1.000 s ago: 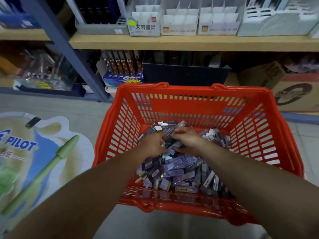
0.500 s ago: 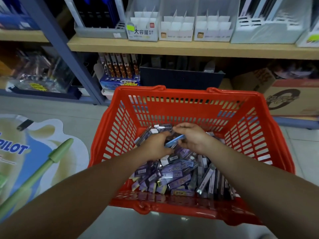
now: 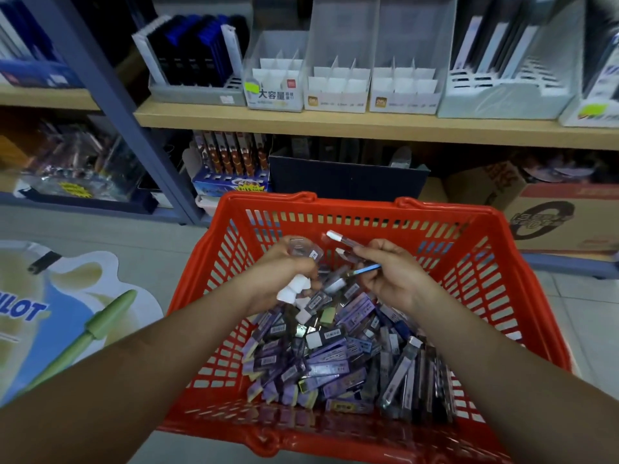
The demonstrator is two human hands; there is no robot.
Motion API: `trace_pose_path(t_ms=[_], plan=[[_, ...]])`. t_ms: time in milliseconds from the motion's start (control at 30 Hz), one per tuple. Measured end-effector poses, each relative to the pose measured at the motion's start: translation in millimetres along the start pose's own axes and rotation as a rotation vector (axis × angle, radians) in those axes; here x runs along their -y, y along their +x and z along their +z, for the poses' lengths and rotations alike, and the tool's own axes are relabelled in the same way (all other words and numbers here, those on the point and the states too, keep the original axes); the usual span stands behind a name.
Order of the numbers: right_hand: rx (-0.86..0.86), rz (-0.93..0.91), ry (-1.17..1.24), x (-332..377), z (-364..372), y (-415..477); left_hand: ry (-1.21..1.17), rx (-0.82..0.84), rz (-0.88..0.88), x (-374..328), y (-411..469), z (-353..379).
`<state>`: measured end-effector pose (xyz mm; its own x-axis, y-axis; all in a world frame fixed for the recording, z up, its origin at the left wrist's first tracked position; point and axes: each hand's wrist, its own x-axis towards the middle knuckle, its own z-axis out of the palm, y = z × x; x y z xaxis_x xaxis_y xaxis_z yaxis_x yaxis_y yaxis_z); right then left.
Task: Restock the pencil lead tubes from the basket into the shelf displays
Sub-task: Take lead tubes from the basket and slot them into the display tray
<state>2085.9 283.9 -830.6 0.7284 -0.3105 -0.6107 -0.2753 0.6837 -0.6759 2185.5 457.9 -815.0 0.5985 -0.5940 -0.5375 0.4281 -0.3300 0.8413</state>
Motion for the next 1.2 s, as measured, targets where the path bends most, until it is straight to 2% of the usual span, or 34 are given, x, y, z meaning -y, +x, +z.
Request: trace_pose_path(t_ms=[100, 233, 400, 633, 733, 800, 900, 1067, 1133, 1200], plan=[[0.105, -0.032, 0.092, 8.3, 10.1, -5.6, -0.218, -0.018, 0.035, -22.5, -5.7, 6.9], [0.263, -0.093, 0.091, 23.1, 23.4, -14.8, -0.185, -0.01, 0.163, -53.8, -13.3, 14.7], [0.283, -0.346, -0.175, 43.5, 42.7, -25.1, -0.087, -0.208, 0.253, -74.8, -10.0, 18.9], [0.259, -0.623, -0.573, 69.0, 57.1, -35.6, -0.103, -0.217, 0.278, -92.7, -11.6, 10.0], [0.231, -0.641, -0.639, 84.9, 60.6, -43.8, -0.165, -0.241, 0.305, -106.4, -10.2, 6.0], [0.209, -0.519, -0.52, 99.1, 63.5, -48.8, -0.211, -0.283, 0.358, -120.6, -10.7, 2.2], [0.152, -0.33, -0.203, 126.8, 70.6, -50.8, -0.262, -0.325, 0.45, -144.9, -13.5, -7.1], [0.16, -0.119, 0.451, 151.9, 89.5, -50.9, -0.312, -0.073, 0.471, -166.3, -32.6, -5.0], [0.157, -0.103, 0.548, 150.2, 99.6, -50.0, -0.279, 0.021, 0.438, -167.7, -40.2, 7.4], [0.159, -0.124, 0.467, 145.9, 106.7, -45.9, -0.239, 0.055, 0.45, -170.2, -45.1, 22.2]])
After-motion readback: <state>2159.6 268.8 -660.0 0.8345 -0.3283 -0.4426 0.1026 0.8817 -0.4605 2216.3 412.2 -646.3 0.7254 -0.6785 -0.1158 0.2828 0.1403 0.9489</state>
